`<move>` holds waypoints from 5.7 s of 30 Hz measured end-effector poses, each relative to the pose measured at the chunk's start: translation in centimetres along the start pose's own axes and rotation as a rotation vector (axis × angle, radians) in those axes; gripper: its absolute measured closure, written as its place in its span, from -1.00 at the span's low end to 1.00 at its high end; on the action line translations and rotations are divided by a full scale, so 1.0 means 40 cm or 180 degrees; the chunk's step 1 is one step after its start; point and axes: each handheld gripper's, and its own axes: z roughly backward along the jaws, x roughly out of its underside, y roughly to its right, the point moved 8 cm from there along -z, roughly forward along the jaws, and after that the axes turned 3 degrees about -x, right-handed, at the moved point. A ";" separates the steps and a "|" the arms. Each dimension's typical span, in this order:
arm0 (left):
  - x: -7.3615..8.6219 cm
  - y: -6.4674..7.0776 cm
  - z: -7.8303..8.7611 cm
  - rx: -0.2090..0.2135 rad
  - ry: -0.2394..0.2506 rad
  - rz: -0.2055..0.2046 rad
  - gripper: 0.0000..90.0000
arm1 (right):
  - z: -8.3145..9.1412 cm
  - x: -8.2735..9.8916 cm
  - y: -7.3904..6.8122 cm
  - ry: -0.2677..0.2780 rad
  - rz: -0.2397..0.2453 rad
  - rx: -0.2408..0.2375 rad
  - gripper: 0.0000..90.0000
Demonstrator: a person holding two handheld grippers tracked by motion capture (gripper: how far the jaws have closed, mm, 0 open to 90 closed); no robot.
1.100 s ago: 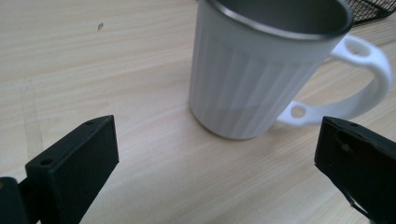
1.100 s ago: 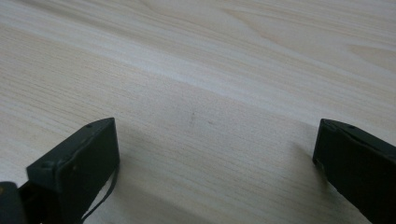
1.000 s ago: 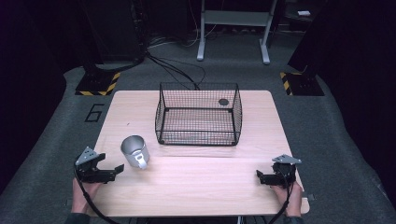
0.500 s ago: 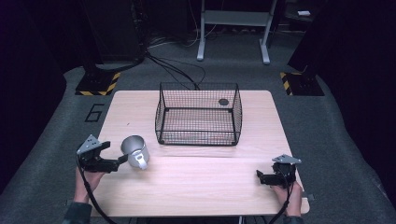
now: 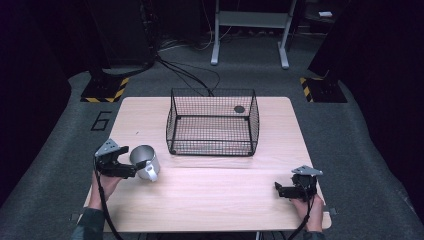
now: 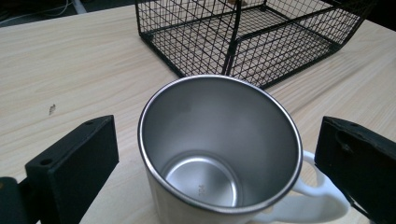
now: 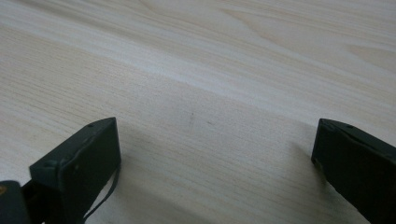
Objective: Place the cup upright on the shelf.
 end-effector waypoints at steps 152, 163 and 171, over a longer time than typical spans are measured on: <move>-0.347 0.323 -0.111 0.0827 0.0158 -0.0796 -0.86 | -0.006 -0.004 0.001 -0.0011 -0.0002 0.0023 -1.00; -0.400 0.322 -0.156 0.0845 0.0168 -0.0799 -0.86 | -0.006 -0.004 0.001 -0.0011 -0.0004 0.0022 -1.00; -0.425 0.318 -0.188 0.0804 0.0154 -0.0778 -0.86 | -0.006 -0.004 0.001 -0.0013 -0.0013 0.0024 -1.00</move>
